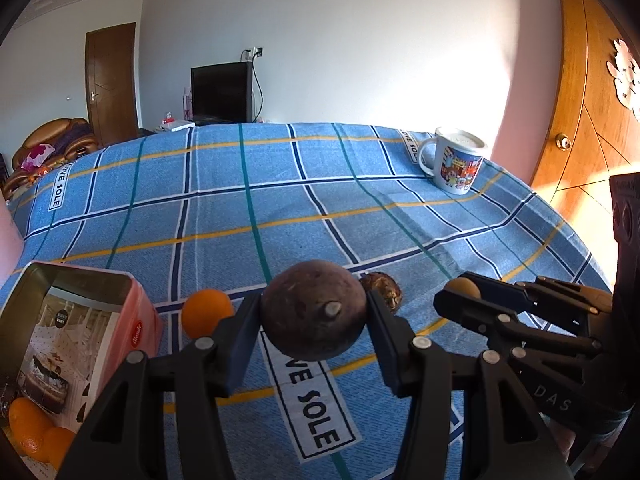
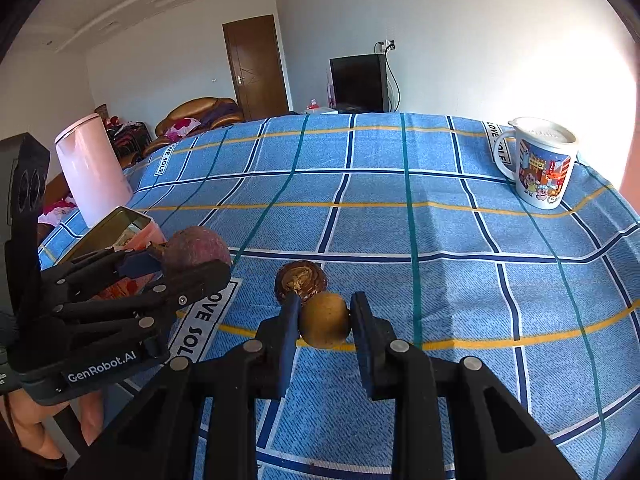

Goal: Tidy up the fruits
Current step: 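Carry the purple fruit with the left tool while the right tool carries the yellow fruit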

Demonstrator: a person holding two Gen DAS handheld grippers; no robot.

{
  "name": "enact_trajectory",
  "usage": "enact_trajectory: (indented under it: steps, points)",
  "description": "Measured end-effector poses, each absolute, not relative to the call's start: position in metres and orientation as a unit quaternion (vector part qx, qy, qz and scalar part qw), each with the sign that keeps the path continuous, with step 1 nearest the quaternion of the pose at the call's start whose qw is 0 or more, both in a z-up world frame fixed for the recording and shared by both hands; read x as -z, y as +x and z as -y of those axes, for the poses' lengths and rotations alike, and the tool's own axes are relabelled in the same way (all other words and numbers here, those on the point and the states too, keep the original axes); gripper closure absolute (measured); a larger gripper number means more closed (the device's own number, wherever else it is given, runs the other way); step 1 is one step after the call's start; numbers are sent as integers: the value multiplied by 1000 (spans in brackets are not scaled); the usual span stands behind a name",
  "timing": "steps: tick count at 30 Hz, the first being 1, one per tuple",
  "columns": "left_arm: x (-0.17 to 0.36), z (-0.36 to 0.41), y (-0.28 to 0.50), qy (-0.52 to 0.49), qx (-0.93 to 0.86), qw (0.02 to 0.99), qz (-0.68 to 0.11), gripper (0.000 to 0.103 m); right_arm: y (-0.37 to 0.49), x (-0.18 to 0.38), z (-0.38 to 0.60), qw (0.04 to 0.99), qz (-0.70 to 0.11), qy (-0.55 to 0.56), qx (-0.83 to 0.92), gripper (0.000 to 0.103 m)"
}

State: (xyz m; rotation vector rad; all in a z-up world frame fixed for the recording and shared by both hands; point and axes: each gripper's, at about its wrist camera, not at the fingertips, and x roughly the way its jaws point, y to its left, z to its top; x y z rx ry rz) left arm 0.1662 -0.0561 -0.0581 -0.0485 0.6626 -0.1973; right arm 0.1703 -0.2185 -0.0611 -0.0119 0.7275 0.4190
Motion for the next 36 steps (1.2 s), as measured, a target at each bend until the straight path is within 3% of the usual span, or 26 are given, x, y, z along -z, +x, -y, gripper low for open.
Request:
enact_trajectory:
  steps: [36]
  points:
    - [37,58,125,5,76,976,-205,49,136,39,232,950,-238,2,-201,75]
